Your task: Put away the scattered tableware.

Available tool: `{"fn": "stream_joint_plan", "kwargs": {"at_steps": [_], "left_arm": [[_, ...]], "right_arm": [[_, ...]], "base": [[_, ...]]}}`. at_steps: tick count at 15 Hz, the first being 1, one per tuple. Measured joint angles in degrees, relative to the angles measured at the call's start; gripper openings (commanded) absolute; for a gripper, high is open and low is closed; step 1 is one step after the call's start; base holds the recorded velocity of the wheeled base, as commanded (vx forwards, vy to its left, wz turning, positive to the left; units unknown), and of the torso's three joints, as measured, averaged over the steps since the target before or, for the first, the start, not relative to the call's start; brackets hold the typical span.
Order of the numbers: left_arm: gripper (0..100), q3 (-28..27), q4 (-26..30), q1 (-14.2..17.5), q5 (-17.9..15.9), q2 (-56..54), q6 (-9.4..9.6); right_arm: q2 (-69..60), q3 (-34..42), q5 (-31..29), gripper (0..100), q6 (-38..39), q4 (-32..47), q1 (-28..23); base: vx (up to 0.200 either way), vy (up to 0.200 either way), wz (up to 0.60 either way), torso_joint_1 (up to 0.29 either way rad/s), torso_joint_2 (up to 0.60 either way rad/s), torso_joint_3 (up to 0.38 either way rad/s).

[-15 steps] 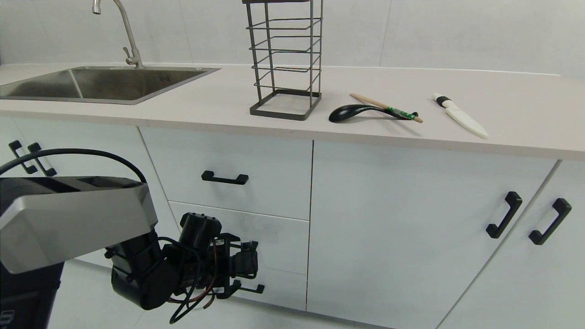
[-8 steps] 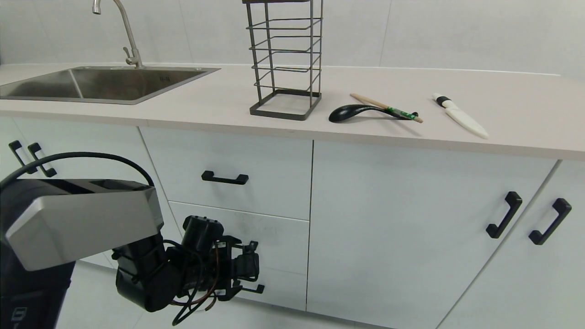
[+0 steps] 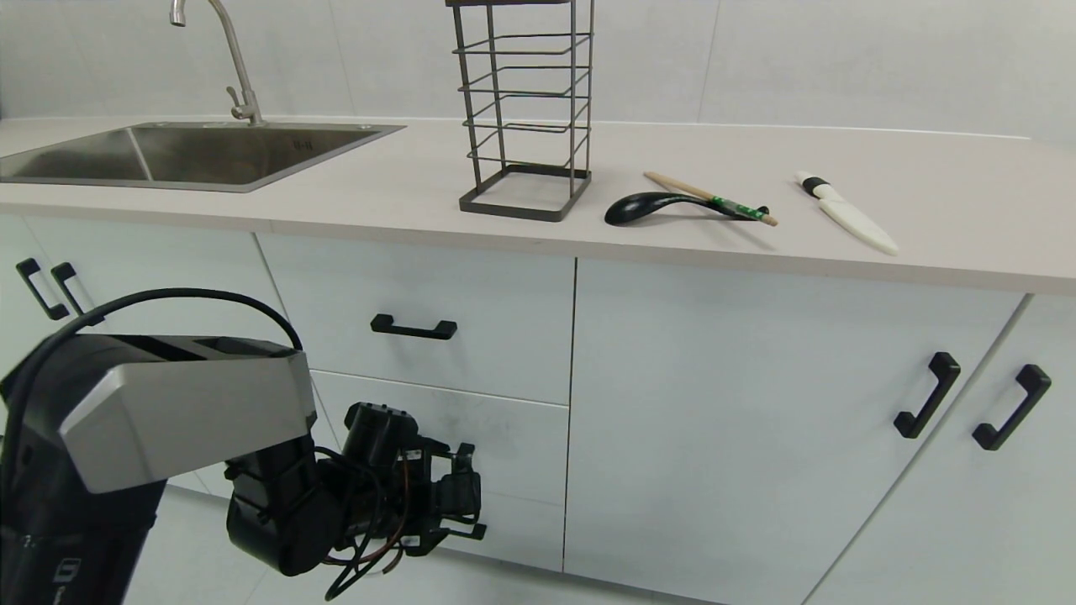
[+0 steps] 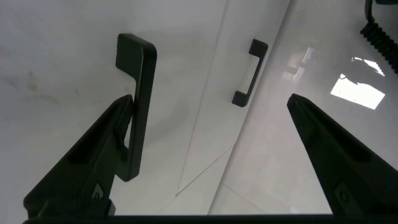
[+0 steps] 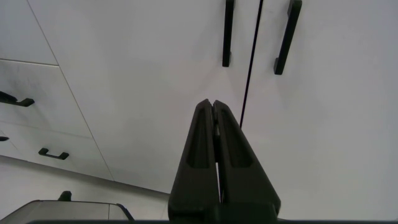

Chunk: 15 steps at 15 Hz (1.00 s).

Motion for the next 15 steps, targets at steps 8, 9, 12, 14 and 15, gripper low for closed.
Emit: {"fn": "stream_joint_plan", "kwargs": {"at_steps": [8, 9, 12, 14, 15], "left_arm": [[100, -2.78, -0.28, 0.52, 0.05, 1.33, 3.73], [100, -2.82, -0.30, 0.63, 0.05, 1.60, 3.80], [100, -2.68, -0.24, 0.44, 0.00, 2.79, 3.84], [100, -2.43, -0.17, 0.18, 0.05, 3.15, 3.91], [100, -2.21, -0.20, 0.18, 0.09, 3.19, 3.91]], "right_arm": [[0.00, 0.00, 0.00, 0, 0.00, 0.02, 0.02], [0.00, 0.00, 0.00, 0, 0.00, 0.02, 0.02], [0.00, 0.00, 0.00, 0, 0.00, -0.02, 0.02], [0.00, 0.00, 0.00, 0, 0.00, 0.00, 0.00], [0.00, 0.00, -0.02, 0, 0.00, 0.00, 0.00]], "base": [[0.000, 0.000, 0.00, 0.000, 0.00, 0.000], [0.000, 0.000, 0.00, 0.000, 0.00, 0.000], [0.000, 0.000, 0.00, 0.000, 0.00, 0.000], [0.000, 0.000, 0.00, 0.000, 0.00, 0.000], [0.000, 0.000, 0.00, 0.000, 0.00, 0.000]]}}
